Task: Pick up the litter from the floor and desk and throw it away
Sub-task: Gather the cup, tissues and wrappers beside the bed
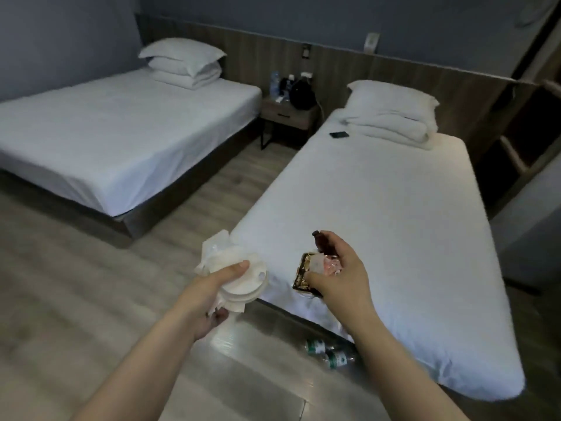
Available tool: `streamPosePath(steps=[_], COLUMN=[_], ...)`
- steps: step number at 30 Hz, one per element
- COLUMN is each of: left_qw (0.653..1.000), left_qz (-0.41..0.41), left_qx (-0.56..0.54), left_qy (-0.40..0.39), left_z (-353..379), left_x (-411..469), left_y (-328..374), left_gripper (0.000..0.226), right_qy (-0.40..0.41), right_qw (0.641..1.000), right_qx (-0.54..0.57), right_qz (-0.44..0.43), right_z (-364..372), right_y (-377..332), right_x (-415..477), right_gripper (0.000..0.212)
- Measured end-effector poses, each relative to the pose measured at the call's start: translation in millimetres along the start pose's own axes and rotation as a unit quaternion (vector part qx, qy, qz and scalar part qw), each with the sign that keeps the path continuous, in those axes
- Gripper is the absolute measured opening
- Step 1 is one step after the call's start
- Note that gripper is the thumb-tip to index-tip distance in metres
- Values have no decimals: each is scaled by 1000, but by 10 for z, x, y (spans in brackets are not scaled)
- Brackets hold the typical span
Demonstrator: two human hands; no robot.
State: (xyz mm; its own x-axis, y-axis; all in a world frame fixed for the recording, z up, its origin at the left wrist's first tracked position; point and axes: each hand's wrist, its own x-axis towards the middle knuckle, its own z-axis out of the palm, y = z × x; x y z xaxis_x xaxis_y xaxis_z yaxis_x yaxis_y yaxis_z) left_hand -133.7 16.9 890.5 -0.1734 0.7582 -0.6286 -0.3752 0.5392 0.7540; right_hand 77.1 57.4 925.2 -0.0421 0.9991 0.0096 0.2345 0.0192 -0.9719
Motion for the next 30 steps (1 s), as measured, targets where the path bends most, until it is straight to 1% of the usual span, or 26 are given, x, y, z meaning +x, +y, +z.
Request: streamPosePath(steps=[4,7,10,13,19,22,25,30], left_qw=[991,977,957,943,915,903,885,855], left_qz=[28,41,59,68,82,93,116,127], left_qx=[-80,-131,-176,-201,-249,-272,-291,-329], left_qy=[100,165,221,258,305,319,344,381], left_z=[-1059,-1894,-2653,-3238,-4018,-4293,-4535,-4841], left_x=[-207,-396,-580,-743,-759,-604,-387,-86], left_y=[118,187,244,290,468,619,846,1253], left_gripper=[49,39,39,39,55,57,66,55], right_qy=[-115,-180,-239,-285,-368,-395,-425,-491], right_qw=[993,983,970,957,928,916,901,866], right_qx=[-7,-7,7,16,36,47,58,58], right_qz=[-17,-33,-41,-53,-49,-46,-62,-78], right_z=[1112,2008,2847,3525,4576,5035,5504,6189], right_y=[-267,-455,-641,-796,-1029,-1093,-1175,-1429], right_x=[-13,-94,-228,-347,-319,-136,158,657], right_gripper=[68,70,72,71,71,71,71,69])
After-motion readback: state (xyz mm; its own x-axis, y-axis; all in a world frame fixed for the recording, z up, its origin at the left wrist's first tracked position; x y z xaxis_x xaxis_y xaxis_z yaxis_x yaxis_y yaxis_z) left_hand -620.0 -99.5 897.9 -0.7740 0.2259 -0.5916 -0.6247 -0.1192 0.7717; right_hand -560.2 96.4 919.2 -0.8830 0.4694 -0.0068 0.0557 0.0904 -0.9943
